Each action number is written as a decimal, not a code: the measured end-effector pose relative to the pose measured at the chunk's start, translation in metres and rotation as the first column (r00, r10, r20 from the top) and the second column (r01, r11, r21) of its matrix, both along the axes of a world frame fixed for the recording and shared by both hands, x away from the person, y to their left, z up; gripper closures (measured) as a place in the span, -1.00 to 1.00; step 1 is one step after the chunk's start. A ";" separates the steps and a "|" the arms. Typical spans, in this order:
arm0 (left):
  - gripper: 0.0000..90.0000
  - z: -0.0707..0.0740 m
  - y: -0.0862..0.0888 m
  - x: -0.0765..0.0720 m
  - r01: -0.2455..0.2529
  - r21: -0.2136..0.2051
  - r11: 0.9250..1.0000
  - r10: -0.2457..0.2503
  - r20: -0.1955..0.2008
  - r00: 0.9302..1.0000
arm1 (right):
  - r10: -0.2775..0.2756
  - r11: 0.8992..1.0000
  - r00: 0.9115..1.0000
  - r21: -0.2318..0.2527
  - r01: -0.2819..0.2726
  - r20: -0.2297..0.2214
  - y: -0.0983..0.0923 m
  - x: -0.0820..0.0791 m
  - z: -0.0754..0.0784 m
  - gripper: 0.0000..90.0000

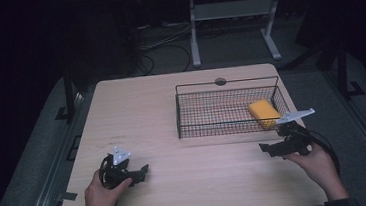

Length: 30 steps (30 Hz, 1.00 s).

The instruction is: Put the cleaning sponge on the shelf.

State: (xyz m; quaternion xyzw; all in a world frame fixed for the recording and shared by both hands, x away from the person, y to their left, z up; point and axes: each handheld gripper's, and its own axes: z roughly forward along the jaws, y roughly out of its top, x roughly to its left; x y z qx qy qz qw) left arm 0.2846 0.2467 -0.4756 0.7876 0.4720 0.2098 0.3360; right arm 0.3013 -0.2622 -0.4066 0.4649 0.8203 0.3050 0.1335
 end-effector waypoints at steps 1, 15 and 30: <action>-0.71 0.000 0.000 0.000 0.000 0.000 1.000 0.000 0.000 1.000 | 0.000 1.000 1.000 0.000 0.000 0.000 0.000 0.000 0.000 -0.68; -0.71 0.000 0.000 0.000 0.002 0.003 1.000 -0.002 -0.002 1.000 | 0.054 0.998 0.998 -0.046 -0.053 0.030 0.007 -0.019 -0.043 -0.95; -0.71 0.000 0.000 0.000 0.002 0.003 1.000 -0.002 -0.002 1.000 | 0.047 0.999 0.996 -0.016 -0.046 0.071 0.009 -0.031 -0.071 -0.97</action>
